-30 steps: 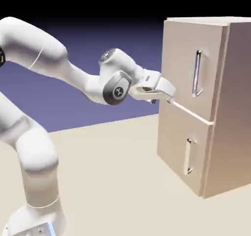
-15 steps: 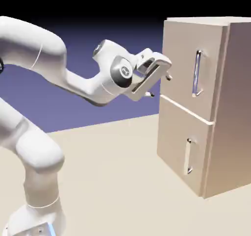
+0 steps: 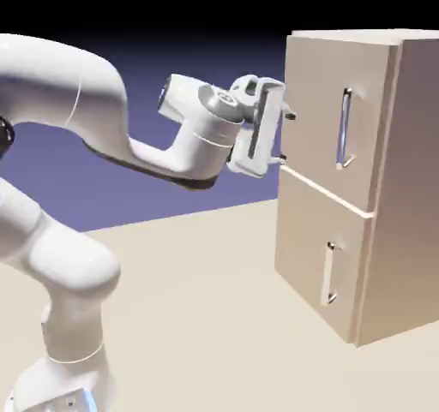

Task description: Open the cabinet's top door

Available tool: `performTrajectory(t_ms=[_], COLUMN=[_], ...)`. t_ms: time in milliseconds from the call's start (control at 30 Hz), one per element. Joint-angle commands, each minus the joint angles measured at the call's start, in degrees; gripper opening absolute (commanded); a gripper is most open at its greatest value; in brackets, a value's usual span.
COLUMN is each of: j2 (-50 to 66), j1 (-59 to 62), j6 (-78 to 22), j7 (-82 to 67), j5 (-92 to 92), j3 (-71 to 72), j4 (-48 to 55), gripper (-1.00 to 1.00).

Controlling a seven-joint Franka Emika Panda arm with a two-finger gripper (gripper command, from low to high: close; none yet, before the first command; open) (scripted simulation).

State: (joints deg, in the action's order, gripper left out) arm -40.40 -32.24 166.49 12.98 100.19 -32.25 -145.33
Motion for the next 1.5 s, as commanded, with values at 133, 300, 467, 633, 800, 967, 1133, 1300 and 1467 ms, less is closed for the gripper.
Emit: performTrajectory(t_ms=[133, 300, 467, 633, 800, 967, 1133, 1300, 1467], j2=[-1.0, -1.9, -2.9, -3.9, -4.8, -1.6, 0.7, 5.9, 9.1], j1=[-3.9, -7.8, -11.8, -15.7, -19.6, -26.1, -30.5, -20.1, -9.7], j6=[-0.9, -1.9, -2.8, -3.7, -4.7, -5.2, -5.5, -6.3, -6.7], j7=[-3.7, -7.3, -11.0, -14.7, -18.3, -16.9, -15.8, -7.6, -1.9], j5=[12.5, 24.9, 37.4, 49.8, 62.3, 64.3, 65.2, 65.9, 65.8], j3=[-4.0, -8.0, -12.0, -16.0, -20.1, -25.0, -28.4, -19.6, -10.3], j4=[1.9, 3.9, 5.8, 7.8, 9.7, 14.6, 17.9, 15.3, 13.4], gripper=[0.0, 0.0, 0.0, 0.0, 0.0, 0.0, -1.0, -1.0, -1.0])
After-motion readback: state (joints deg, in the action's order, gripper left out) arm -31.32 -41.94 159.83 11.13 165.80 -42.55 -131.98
